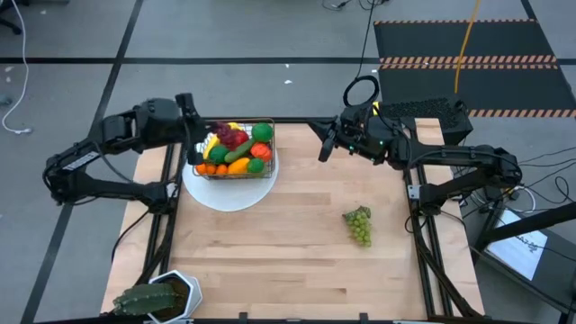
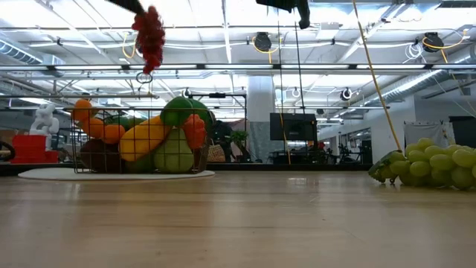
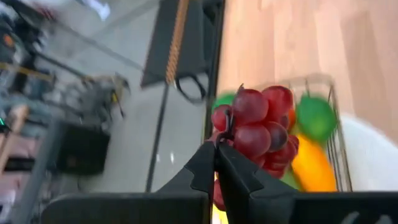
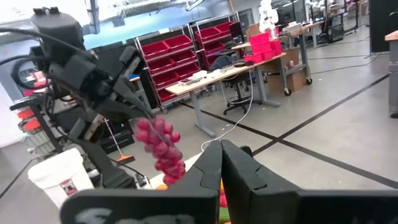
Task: Build produce basket
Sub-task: Put the red grapes into the wired basket
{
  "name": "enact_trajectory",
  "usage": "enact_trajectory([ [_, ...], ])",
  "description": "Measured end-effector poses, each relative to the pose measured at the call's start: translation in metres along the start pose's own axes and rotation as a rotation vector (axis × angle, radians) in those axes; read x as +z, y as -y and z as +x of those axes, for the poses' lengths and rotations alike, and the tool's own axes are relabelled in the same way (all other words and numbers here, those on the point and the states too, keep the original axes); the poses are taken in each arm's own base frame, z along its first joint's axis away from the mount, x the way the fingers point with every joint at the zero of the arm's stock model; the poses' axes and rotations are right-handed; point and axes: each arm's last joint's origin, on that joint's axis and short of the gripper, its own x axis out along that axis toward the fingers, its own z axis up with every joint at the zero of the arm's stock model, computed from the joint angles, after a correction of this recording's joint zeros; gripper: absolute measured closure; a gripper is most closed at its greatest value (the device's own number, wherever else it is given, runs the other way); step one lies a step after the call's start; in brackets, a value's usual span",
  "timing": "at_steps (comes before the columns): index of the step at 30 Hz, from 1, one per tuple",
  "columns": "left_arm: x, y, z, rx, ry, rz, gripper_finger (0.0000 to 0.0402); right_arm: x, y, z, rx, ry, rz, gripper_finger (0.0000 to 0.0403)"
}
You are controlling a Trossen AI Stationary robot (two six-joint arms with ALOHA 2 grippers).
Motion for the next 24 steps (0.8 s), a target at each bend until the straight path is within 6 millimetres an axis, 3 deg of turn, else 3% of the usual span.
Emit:
enact_trajectory([
  [5,-0.012,-0.003,0.019,-0.044,-0.175,0.009,0.0396,0.001,0.004,0.001,-0.015,0.004,-0.002,0.0403],
  [12,-0.023,-0.013,0.052,-0.083,-0.354,-0.025,0.0380,0.002,0.005,0.001,-0.016,0.005,-0.003,0.0403],
  [17,-0.032,-0.017,0.071,-0.124,-0.464,-0.044,0.0396,0.002,0.006,0.002,-0.017,0.005,-0.003,0.0403],
  [24,-0.041,-0.019,0.072,-0.069,-0.603,-0.018,0.0380,0.001,0.004,0.001,0.005,-0.002,0.027,0.0403],
])
